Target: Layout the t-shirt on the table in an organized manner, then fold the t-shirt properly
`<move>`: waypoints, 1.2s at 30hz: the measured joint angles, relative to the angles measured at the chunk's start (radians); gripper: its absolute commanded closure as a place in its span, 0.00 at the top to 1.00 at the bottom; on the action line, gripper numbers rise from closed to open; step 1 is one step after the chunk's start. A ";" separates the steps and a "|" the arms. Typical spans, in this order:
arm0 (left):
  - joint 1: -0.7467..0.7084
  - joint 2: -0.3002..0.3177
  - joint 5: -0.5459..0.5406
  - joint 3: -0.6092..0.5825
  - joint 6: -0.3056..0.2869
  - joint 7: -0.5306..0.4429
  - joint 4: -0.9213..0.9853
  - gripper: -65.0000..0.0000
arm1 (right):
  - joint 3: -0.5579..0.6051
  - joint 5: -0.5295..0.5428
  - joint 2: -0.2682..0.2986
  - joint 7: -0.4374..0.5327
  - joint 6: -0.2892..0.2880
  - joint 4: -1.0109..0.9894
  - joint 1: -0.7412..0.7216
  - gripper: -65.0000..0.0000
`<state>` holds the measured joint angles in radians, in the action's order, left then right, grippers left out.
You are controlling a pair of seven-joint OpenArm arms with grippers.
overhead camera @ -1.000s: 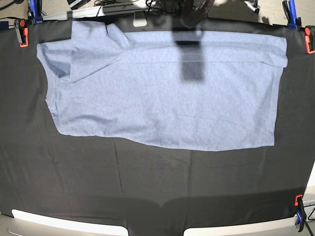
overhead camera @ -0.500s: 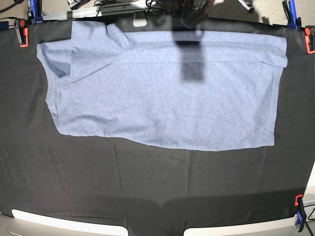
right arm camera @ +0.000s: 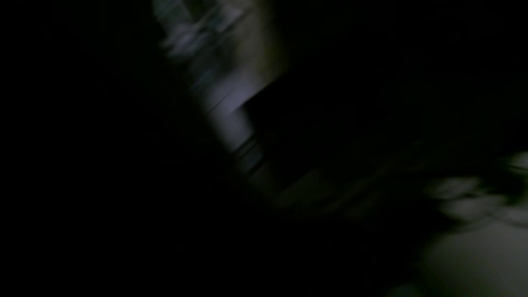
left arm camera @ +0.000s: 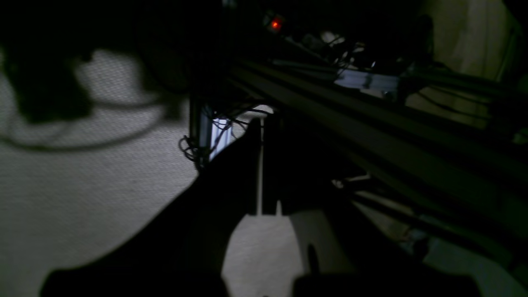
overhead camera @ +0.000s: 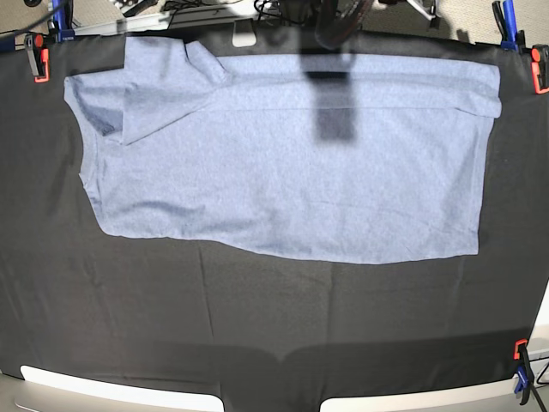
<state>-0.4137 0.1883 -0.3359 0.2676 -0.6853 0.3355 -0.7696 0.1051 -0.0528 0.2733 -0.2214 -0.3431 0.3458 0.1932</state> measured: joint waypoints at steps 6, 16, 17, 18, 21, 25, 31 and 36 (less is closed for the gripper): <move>0.093 0.000 0.002 0.000 0.000 -0.048 0.172 0.00 | 0.000 -0.001 -0.061 0.013 -0.001 0.000 -0.011 0.00; 0.125 -0.006 0.105 0.000 0.000 -0.150 0.205 0.16 | 0.000 -0.051 -0.072 0.012 -0.001 0.000 -0.010 0.00; 0.125 -0.012 0.105 0.000 0.027 -0.158 0.205 0.16 | 0.000 -0.051 -0.072 0.012 -0.001 0.000 -0.010 0.00; 0.126 -0.021 0.119 0.000 0.065 -0.186 0.205 0.16 | 0.000 -0.051 -0.072 0.012 -0.001 0.000 -0.010 0.00; 0.126 -0.056 0.232 0.000 0.139 -0.248 0.205 0.16 | 0.000 -0.051 -0.071 0.012 0.000 0.000 -0.010 0.00; 0.125 -0.092 0.262 0.001 0.191 -0.272 0.205 0.16 | 0.000 -0.051 -0.072 0.005 -0.001 0.000 -0.010 0.00; 0.129 -0.120 0.263 0.001 0.191 -0.255 0.205 0.15 | 0.000 -0.051 -0.071 0.004 -0.042 0.023 -0.010 0.00; 0.126 -0.122 0.262 0.001 0.191 -0.224 0.205 0.15 | 0.000 -0.048 -0.071 0.005 -0.058 0.034 -0.011 0.00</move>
<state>-0.2878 0.0666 -0.0734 0.2684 -0.4942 0.1116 -0.5644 0.1051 -0.1013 0.2020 -0.2169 -0.4007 0.3798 0.1822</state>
